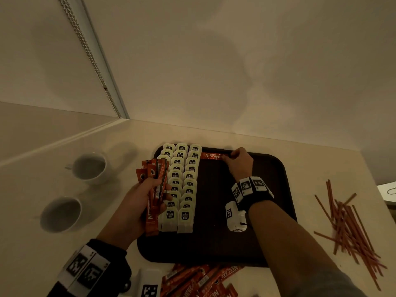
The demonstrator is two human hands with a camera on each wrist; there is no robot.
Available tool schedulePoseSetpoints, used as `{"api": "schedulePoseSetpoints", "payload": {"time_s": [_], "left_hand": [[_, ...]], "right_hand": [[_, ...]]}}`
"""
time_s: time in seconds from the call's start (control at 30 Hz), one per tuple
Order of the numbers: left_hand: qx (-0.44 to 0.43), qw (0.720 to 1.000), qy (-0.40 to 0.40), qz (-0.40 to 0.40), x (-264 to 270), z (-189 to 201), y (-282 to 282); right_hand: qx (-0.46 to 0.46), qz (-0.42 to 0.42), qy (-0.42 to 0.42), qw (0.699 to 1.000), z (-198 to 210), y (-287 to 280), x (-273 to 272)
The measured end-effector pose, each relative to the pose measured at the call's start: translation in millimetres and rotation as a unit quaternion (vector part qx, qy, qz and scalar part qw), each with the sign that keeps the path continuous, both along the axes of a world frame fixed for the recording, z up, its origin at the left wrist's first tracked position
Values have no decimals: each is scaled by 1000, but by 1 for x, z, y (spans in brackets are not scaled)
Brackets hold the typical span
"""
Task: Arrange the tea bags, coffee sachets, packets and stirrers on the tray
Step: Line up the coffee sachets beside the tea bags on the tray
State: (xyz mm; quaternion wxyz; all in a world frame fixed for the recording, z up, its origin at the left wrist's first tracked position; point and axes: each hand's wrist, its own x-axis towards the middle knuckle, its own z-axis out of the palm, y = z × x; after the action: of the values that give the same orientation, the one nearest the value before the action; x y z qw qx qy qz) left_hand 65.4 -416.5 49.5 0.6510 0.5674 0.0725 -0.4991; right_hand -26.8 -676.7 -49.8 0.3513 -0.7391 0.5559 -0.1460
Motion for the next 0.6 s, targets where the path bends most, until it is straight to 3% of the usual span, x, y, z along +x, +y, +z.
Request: {"api": "schedulePoseSetpoints", "payload": {"time_s": [0.1, 0.2, 0.37, 0.6], "left_hand": [[-1, 1000, -3, -2, 0, 0, 0], [5, 1000, -12, -3, -1, 0, 0], [10, 1000, -20, -2, 0, 2, 0], [10, 1000, -22, 2, -1, 3, 1]], "right_hand": [[-77, 103, -18, 991, 1, 12, 7], [-91, 197, 13, 976, 2, 21, 16], [-72, 195, 47, 977, -2, 20, 19], [-78, 188, 12, 979, -1, 18, 14]]}}
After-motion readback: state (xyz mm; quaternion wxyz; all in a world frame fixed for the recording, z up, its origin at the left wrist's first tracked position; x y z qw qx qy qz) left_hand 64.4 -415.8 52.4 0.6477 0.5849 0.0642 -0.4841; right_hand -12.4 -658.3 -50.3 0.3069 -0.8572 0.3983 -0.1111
